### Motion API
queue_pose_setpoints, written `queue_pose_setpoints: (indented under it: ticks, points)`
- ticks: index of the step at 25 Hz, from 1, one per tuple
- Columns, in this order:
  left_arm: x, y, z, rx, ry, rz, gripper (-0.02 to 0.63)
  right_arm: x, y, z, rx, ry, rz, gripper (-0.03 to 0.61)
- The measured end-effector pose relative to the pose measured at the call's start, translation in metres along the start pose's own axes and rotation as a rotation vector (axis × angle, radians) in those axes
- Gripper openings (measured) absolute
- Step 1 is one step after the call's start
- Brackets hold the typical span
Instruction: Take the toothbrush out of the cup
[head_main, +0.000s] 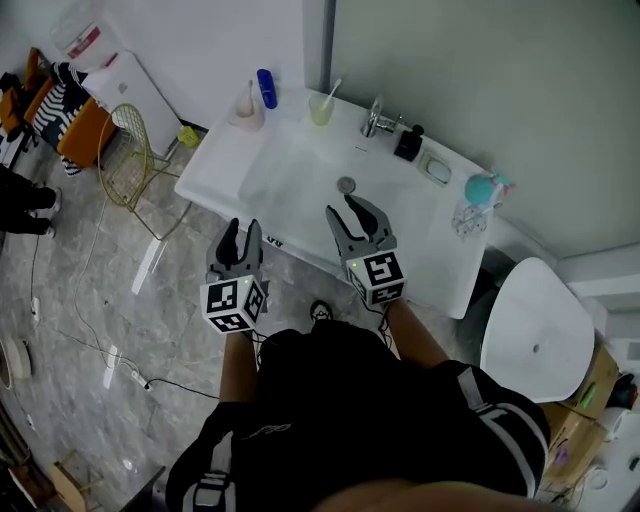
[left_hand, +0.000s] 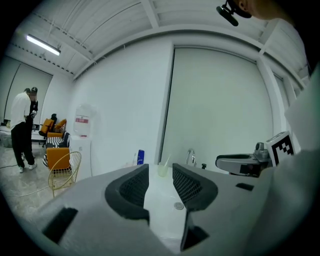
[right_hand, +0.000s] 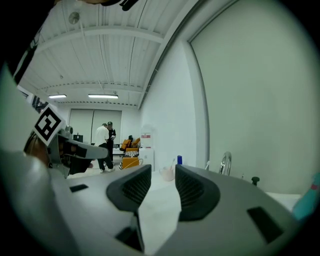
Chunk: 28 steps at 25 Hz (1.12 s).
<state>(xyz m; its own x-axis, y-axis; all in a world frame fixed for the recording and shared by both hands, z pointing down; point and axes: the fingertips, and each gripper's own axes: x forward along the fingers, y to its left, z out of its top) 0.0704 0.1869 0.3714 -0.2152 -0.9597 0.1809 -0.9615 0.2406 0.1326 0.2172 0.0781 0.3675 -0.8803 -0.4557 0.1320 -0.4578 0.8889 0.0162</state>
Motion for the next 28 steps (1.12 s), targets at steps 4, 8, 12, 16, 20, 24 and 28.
queue_pose_setpoints:
  ticks: [4, 8, 12, 16, 20, 24, 28]
  points:
    - [0.035, 0.018, 0.011, 0.004, 0.01, 0.001, 0.156, 0.031, -0.02, 0.004, 0.025, -0.001, -0.015, 0.155]
    - [0.067, 0.04, 0.02, 0.011, 0.007, -0.007, 0.156, 0.069, -0.031, 0.004, 0.032, -0.001, -0.024, 0.155]
    - [0.102, 0.072, 0.027, 0.017, 0.019, -0.029, 0.156, 0.109, -0.036, 0.009, 0.038, -0.002, -0.052, 0.155]
    - [0.157, 0.098, 0.037, 0.024, 0.043, -0.095, 0.156, 0.154, -0.053, 0.016, 0.053, 0.008, -0.123, 0.155]
    - [0.211, 0.122, 0.041, 0.027, 0.082, -0.172, 0.156, 0.197, -0.064, 0.015, 0.054, 0.044, -0.183, 0.155]
    - [0.248, 0.134, 0.043, 0.013, 0.119, -0.25, 0.156, 0.218, -0.075, 0.011, 0.069, 0.088, -0.257, 0.155]
    - [0.278, 0.145, 0.039, 0.006, 0.158, -0.314, 0.156, 0.234, -0.083, 0.008, 0.076, 0.124, -0.316, 0.155]
